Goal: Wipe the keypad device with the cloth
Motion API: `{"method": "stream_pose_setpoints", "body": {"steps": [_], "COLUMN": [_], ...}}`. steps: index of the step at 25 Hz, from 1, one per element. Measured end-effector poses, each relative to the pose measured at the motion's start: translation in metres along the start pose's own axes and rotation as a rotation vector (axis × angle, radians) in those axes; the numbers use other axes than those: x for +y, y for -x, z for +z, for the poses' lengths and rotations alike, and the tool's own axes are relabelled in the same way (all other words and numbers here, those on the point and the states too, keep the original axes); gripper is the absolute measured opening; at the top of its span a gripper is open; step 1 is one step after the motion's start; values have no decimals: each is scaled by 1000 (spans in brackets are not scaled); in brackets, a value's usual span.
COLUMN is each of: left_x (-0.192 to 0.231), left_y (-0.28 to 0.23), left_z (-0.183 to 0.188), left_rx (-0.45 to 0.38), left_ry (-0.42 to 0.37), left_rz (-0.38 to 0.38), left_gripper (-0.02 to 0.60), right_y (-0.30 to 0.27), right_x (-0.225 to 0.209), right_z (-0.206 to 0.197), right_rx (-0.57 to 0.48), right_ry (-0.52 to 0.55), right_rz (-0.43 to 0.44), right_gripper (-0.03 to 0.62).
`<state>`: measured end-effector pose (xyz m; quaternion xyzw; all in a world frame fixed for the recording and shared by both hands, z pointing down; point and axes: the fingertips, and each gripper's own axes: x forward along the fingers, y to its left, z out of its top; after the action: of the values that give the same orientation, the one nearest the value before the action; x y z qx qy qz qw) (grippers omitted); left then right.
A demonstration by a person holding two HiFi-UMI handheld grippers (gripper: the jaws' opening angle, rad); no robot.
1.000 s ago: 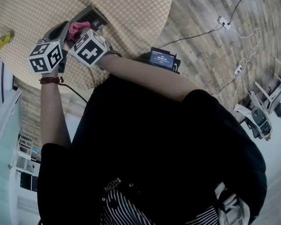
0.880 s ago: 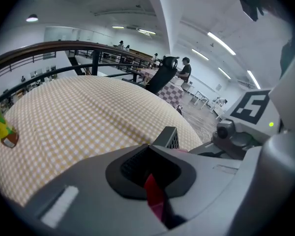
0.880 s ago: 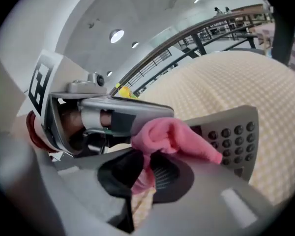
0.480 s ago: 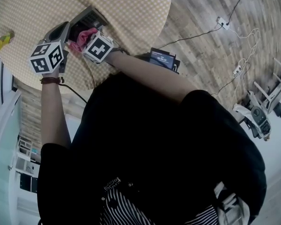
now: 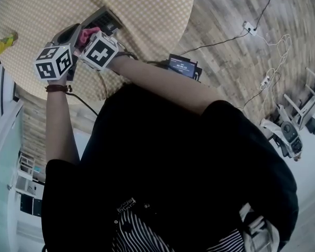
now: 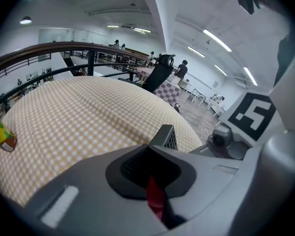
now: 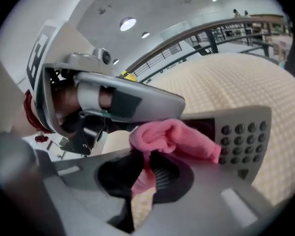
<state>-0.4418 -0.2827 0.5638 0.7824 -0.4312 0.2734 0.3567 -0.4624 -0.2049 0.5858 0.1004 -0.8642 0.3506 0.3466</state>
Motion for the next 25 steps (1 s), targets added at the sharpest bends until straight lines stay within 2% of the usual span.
{"method": "stream_pose_setpoints", "body": {"steps": [3,8,13,17,20,22,25], "left_x": [0,0,0,4,5,0,-34], "left_y": [0,2,-5,2,15,32,60], "left_z": [1,0,4,0,-1,4,12], "left_rx": [-14,-30,-45,-58,-74,-126,-205], "left_ry": [-5,-19,-26,-37,19,76,83], "left_rz": [6,30,40,75,123,167,157], "left_gripper": [3,3,3,3,3,3,3], "right_y": [-8,-11,-9,-1,16,33,71], "right_x": [-10,-14,-21,-7,3,5,9], "right_z": [-32,-62,-64,-60,-60,-57,-48], "right_rx": [57,121,129,131,130,116,59], "right_ry": [-83,-3,-22,-19,-15,-4,-29], "right_rz": [10,-18,-39,-71,-67,-86,-136], "right_gripper": [44,46,46,46,46,44,46]}}
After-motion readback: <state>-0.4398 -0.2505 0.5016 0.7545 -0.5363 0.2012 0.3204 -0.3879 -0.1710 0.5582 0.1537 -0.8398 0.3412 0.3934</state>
